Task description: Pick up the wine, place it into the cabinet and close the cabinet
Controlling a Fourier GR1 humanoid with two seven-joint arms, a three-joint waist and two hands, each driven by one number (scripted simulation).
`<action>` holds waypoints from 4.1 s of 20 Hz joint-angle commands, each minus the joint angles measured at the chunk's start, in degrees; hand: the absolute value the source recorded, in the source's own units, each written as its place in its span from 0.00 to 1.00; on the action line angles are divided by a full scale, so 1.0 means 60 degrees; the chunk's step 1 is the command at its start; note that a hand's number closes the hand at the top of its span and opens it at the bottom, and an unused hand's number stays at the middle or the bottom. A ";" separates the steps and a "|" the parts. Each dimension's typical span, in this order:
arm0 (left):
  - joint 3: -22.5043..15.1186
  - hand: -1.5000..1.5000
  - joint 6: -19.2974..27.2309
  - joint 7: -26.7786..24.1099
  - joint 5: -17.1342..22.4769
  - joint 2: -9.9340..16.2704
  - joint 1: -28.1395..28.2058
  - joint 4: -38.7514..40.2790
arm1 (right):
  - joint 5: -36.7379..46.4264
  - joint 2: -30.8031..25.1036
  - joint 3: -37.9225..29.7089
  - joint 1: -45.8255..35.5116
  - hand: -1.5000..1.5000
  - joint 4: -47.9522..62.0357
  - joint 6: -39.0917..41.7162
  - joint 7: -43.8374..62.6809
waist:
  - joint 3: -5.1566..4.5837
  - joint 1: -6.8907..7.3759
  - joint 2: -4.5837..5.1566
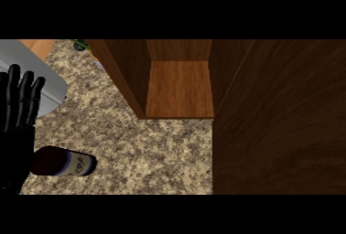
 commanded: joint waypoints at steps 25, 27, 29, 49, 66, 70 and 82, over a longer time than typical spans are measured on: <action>0.0550 0.00 0.3689 0.4835 0.0673 -0.0660 0.2738 -0.5545 | -0.1791 -0.0716 0.1013 -0.0648 0.00 -0.4424 0.0130 0.5718 | -0.0053 0.0040 -0.0072; 0.0006 0.00 0.3963 0.4903 0.0121 -0.0915 0.2792 -0.5534 | -0.1815 -0.0857 0.0788 -0.0977 0.00 -0.4691 -0.0101 0.6424 | -0.0053 0.0017 -0.0082; 0.0908 0.00 0.3796 0.4956 0.0844 -0.0533 0.2639 -0.5214 | -0.2286 -0.1106 0.0300 -0.1123 0.00 -0.4873 -0.0002 0.6779 | -0.0060 0.0033 -0.0084; 0.2314 0.00 0.4244 0.5438 0.1103 0.0252 0.1246 -0.3489 | -0.1653 -0.1168 0.0361 -0.3726 0.00 -0.5157 -0.1089 0.9438 | -0.0072 0.0013 -0.0087; 0.1872 0.00 0.3238 0.2060 0.1587 -0.1151 0.2987 -0.0858 | -0.2021 -0.1482 -0.0236 -0.5312 0.00 -0.4789 -0.1322 1.0493 | -0.0073 -0.0014 -0.0083; 0.1698 0.00 0.3380 0.0517 0.2157 -0.1160 0.3503 0.0189 | -0.2244 -0.1645 -0.0853 -0.5467 0.00 -0.4365 -0.1223 1.0246 | -0.0070 0.0014 -0.0073; 0.1876 0.00 0.2264 -0.1901 0.3037 -0.1159 0.3787 0.2716 | -0.1700 -0.1507 -0.0193 -0.5438 0.00 -0.4791 -0.1551 1.0509 | -0.0070 -0.0022 -0.0076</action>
